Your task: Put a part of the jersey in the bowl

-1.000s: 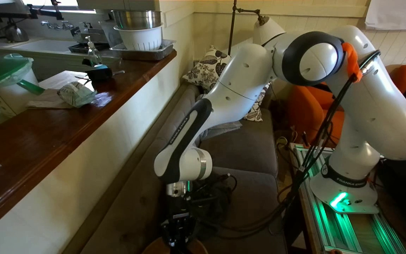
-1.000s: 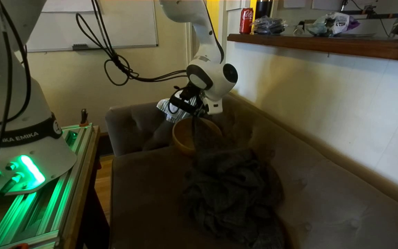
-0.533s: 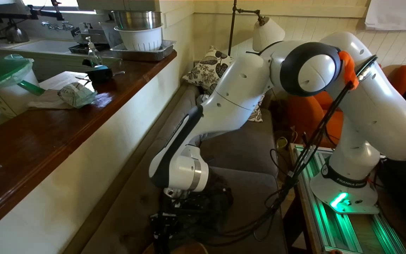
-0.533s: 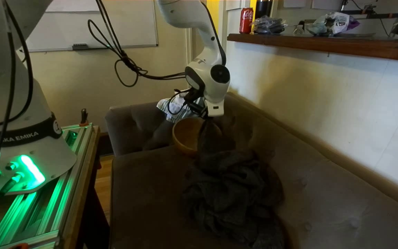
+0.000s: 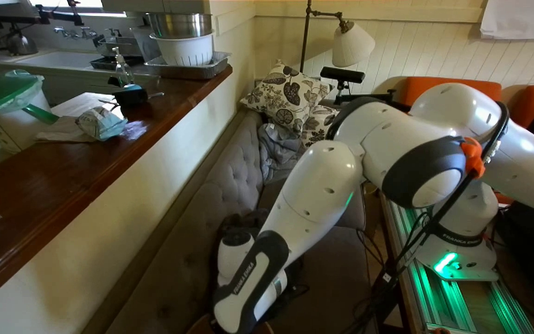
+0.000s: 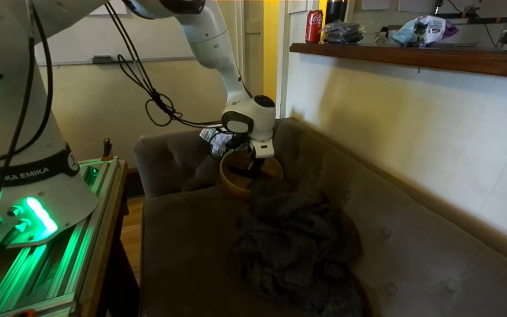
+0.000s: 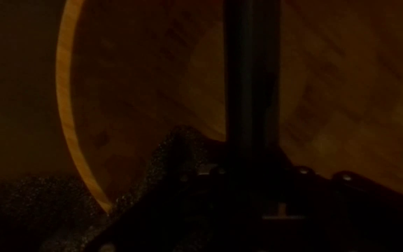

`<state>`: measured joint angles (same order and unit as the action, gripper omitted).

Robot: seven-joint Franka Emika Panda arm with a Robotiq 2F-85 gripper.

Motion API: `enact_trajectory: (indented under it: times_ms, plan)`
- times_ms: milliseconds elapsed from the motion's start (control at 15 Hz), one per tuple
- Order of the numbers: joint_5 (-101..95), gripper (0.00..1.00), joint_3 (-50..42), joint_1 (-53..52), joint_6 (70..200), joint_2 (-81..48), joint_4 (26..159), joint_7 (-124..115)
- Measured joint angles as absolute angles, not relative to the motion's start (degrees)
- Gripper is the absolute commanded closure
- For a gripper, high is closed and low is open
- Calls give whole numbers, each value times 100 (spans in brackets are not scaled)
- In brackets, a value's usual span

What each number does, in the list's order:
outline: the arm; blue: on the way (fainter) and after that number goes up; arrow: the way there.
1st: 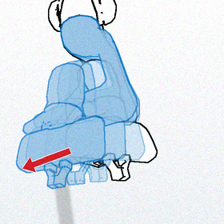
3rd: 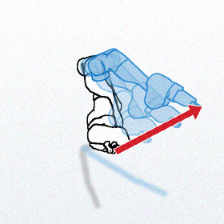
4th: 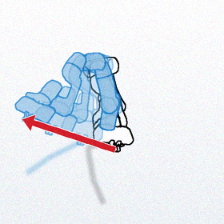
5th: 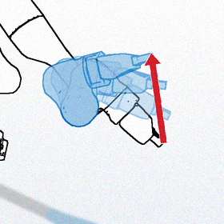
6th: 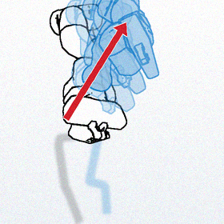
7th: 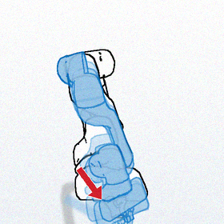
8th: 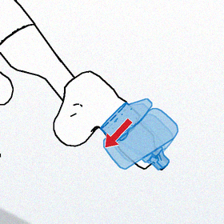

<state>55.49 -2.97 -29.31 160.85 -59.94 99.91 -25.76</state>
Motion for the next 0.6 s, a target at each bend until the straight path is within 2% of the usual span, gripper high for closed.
enact_trajectory:
  times_ms: [67, 133, 200, 333, 600]
  plan:
    - [5196, 92, -391, -3022, 16053, -6154, 9821, -2954]
    - [4858, 79, -465, -3060, 15948, -6302, 9622, -3289]
    - [4543, 45, -527, -3065, 15795, -6433, 9414, -3591]
    - [3960, 37, -602, -3022, 15415, -6640, 9002, -4111]
    - [3133, 9, -511, -2763, 14958, -6715, 8494, -4656]
